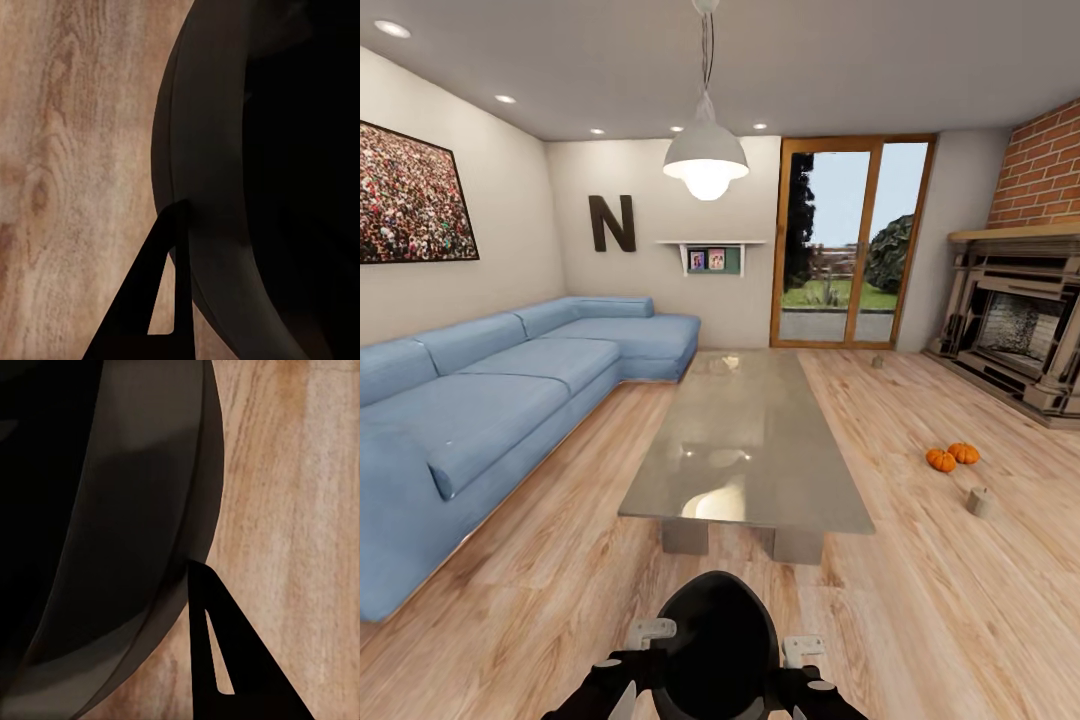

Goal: Place each of the two pumpkins and all three candles from the living room inside a cabinet in the living room (use any cabinet), then make sure every cabinet is closed, and position the cauldron so it is next to a table in the living room.

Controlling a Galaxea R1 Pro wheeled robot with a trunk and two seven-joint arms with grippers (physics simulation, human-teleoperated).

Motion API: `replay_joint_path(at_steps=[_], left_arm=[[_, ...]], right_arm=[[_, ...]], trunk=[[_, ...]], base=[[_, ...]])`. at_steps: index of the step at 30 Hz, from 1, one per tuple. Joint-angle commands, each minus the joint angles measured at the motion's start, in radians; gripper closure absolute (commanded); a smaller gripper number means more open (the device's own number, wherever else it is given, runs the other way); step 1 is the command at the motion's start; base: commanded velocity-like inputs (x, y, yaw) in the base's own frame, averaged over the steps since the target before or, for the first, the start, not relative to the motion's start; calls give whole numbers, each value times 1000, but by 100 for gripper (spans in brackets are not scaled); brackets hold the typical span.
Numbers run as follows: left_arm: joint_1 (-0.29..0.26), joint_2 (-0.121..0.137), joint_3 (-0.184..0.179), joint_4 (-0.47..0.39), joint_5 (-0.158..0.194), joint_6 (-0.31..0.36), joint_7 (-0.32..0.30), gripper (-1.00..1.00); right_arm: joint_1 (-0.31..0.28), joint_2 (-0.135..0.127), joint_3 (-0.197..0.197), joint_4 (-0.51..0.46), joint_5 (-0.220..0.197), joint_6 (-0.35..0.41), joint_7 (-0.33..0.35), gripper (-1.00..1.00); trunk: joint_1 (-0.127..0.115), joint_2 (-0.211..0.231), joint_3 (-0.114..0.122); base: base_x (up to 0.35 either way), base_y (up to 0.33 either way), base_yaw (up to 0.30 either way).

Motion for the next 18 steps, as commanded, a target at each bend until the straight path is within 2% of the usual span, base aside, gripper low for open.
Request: replay_joint_path(at_steps=[1,7,18], left_arm=[[0,0,-9,-5,-4,1,9,100],[0,0,-9,-5,-4,1,9,100],[0,0,-9,-5,-4,1,9,100]], right_arm=[[-1,1,-3,-1,-18,5,3,100],[-1,1,-3,-1,-18,5,3,100],[-1,1,-3,-1,-18,5,3,100]], trunk=[[0,-1,-1],[0,-1,-1],[0,-1,-1]], base=[[14,0,0],[104,0,0],[183,0,0]])
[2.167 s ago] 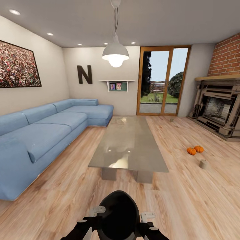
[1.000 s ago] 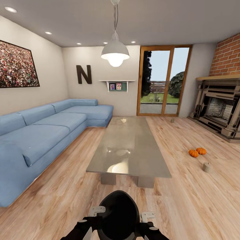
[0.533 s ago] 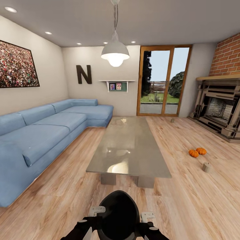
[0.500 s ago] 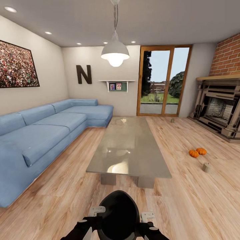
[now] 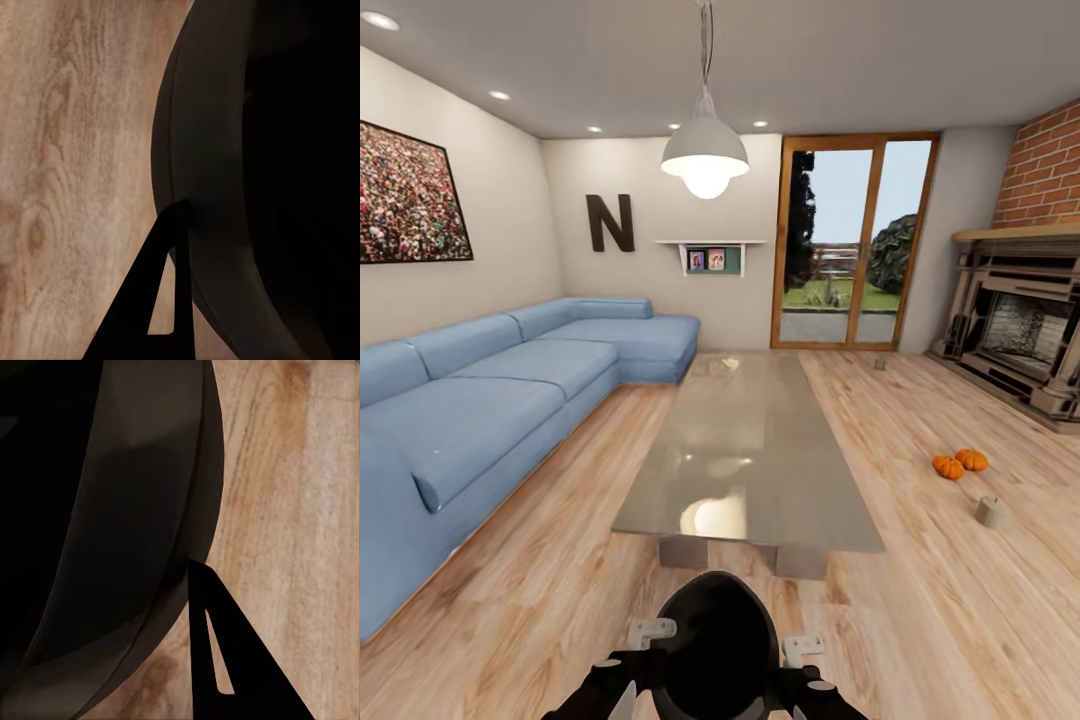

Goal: Place each of the two pumpkins and all three candles from the living room inside a cabinet in the living room (use any cabinet), then make sure every cabinet is closed, and position the cauldron so it is next to a table in the living room.

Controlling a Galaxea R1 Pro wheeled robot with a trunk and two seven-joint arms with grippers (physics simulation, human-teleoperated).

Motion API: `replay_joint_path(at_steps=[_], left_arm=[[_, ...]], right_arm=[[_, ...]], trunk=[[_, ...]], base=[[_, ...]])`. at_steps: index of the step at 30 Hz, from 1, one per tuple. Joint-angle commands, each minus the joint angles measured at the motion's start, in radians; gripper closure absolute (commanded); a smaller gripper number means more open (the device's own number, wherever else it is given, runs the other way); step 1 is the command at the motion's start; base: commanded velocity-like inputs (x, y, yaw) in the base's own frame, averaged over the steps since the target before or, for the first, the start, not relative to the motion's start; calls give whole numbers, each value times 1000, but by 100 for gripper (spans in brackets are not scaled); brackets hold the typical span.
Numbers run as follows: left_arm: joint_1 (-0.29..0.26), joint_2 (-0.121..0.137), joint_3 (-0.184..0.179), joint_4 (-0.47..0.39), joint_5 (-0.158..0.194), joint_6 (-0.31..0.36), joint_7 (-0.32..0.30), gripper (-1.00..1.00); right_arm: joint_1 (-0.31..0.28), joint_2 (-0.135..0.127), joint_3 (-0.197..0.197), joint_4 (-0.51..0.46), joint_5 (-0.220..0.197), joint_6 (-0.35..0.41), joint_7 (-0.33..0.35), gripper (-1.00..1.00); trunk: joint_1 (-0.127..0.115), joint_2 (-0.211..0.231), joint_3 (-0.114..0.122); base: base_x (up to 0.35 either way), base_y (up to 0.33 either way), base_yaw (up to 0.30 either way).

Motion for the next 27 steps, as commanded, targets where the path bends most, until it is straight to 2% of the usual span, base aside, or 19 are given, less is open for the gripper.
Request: replay_joint_path(at_steps=[1,15,27], left_arm=[[0,0,-9,-5,-4,1,9,100],[1,0,-9,-5,-4,-1,9,100],[1,0,-9,-5,-4,-1,9,100]], right_arm=[[-1,1,-3,-1,-18,5,3,100],[-1,1,-3,-1,-18,5,3,100],[-1,1,-3,-1,-18,5,3,100]], trunk=[[0,-1,-1],[0,-1,-1],[35,-64,-29]], base=[[174,0,0],[46,0,0],[0,0,0]])
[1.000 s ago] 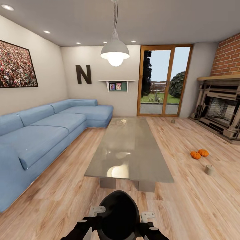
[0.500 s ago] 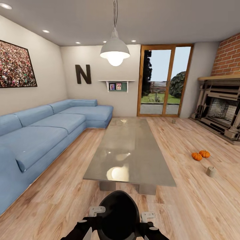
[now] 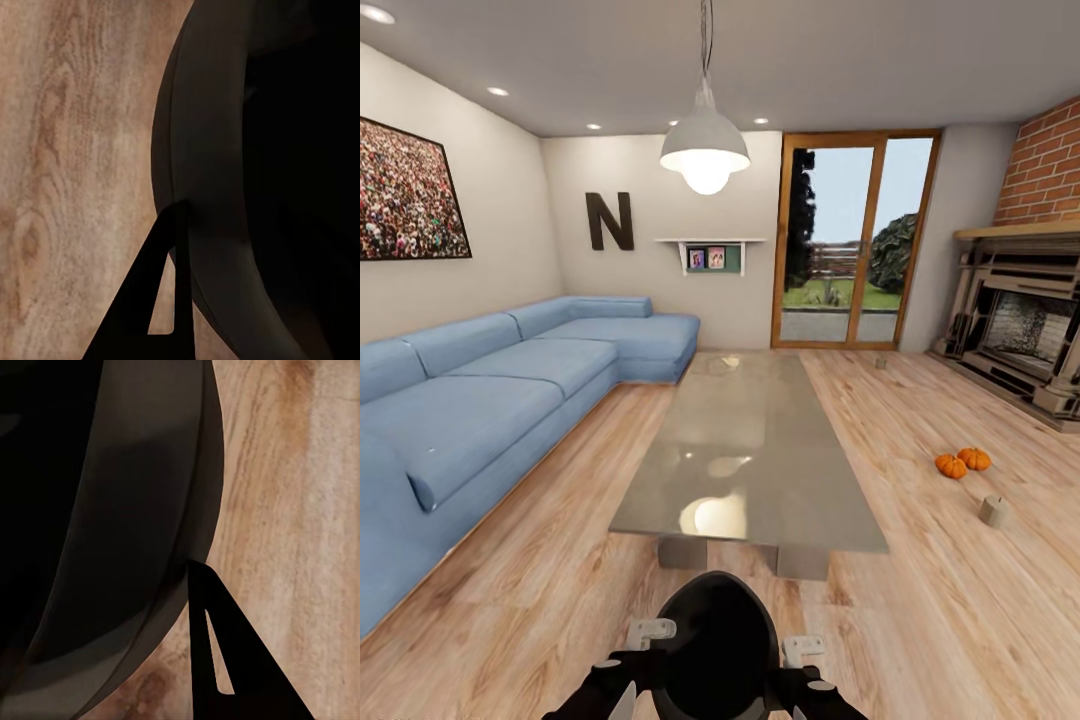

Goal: Place each of the two pumpkins and all three candles from the living room inside a cabinet in the living room (use any cabinet), then make sure every cabinet is closed, and position the cauldron so it is next to a table in the living room.

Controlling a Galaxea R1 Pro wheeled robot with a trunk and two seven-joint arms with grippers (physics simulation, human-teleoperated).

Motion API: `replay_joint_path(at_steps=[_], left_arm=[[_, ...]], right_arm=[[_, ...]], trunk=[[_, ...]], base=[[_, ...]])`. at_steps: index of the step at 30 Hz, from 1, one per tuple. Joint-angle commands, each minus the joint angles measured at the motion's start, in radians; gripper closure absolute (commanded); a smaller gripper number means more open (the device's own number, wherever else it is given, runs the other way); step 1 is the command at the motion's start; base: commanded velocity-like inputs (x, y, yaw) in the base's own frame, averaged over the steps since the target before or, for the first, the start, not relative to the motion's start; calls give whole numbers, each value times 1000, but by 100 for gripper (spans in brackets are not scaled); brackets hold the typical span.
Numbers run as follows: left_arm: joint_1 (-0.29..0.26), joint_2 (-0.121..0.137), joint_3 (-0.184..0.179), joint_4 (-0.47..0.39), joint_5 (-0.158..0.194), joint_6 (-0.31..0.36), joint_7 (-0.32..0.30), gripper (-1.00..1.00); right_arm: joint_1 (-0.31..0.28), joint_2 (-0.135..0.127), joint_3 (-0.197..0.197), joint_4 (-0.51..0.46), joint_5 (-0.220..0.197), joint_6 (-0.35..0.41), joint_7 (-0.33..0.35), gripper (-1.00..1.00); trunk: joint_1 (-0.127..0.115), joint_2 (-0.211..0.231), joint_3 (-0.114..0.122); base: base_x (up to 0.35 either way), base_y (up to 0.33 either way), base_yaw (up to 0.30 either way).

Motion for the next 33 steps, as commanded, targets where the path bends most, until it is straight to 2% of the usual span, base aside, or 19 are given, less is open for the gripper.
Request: replay_joint_path(at_steps=[1,3,7,19,33], left_arm=[[0,0,-9,-4,-4,0,9,100],[0,0,-9,-4,-4,0,9,100],[0,0,-9,-4,-4,0,9,100],[0,0,-9,-4,-4,0,9,100],[0,0,-9,-4,-4,0,9,100]], right_arm=[[-1,1,-4,-1,-18,5,3,100],[-1,1,-4,-1,-17,5,3,100],[-1,1,-4,-1,-17,5,3,100],[-1,1,-4,-1,-18,5,3,100],[-1,1,-4,-1,-18,5,3,100]], trunk=[[4,-8,-4],[4,-8,-4],[19,-36,-17],[19,-36,-17],[19,-36,-17]], base=[[0,0,0],[0,0,0],[0,0,0],[5,0,0],[161,0,0]])
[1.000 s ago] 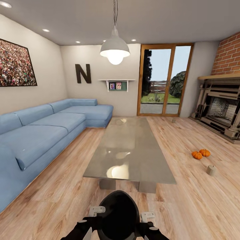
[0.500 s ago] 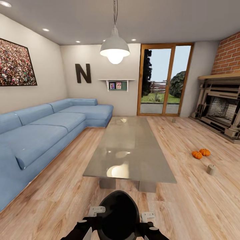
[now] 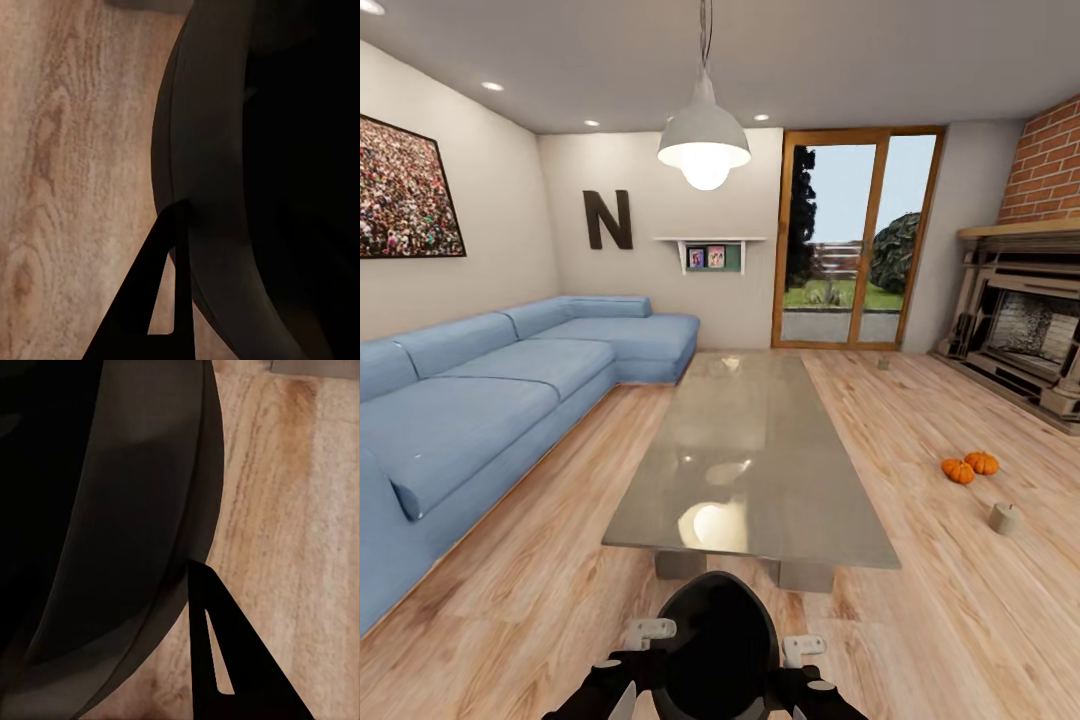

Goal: Place each of the two pumpkins and all three candles from the living room inside a cabinet in the living room (use any cabinet), then make sure every cabinet is closed, and position the cauldron so it is next to a table in the living room.

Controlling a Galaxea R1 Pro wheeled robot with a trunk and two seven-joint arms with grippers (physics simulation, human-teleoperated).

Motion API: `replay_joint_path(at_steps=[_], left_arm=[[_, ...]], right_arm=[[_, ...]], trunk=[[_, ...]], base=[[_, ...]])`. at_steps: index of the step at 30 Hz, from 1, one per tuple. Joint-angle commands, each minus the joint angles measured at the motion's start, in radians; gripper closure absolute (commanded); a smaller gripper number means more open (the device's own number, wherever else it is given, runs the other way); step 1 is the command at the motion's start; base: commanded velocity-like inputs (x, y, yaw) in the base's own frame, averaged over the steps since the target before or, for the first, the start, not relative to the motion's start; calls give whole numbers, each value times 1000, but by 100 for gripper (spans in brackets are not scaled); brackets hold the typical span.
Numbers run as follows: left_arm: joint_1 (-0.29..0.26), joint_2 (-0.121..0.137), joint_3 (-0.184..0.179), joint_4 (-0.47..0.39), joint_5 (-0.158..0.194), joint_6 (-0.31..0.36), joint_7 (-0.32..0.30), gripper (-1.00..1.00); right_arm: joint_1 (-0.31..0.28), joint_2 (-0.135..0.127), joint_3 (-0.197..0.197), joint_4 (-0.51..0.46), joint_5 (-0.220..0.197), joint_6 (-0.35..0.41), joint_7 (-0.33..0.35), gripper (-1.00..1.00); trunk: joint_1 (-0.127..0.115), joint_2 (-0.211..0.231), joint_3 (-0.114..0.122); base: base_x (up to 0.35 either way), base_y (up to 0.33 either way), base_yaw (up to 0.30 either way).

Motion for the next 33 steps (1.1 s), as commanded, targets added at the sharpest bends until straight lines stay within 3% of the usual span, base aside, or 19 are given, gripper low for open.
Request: replay_joint_path(at_steps=[1,15,33], left_arm=[[0,0,-9,-5,-5,1,9,100],[0,0,-9,-5,-5,-1,9,100],[0,0,-8,-5,-5,-1,9,100]], right_arm=[[-1,1,-4,-1,-18,5,3,100],[-1,1,-4,-1,-18,5,3,100],[-1,1,-4,-1,-18,5,3,100]], trunk=[[0,-1,-1],[7,-15,-7],[50,-92,-42]], base=[[32,0,0],[3,0,0],[0,0,0]])
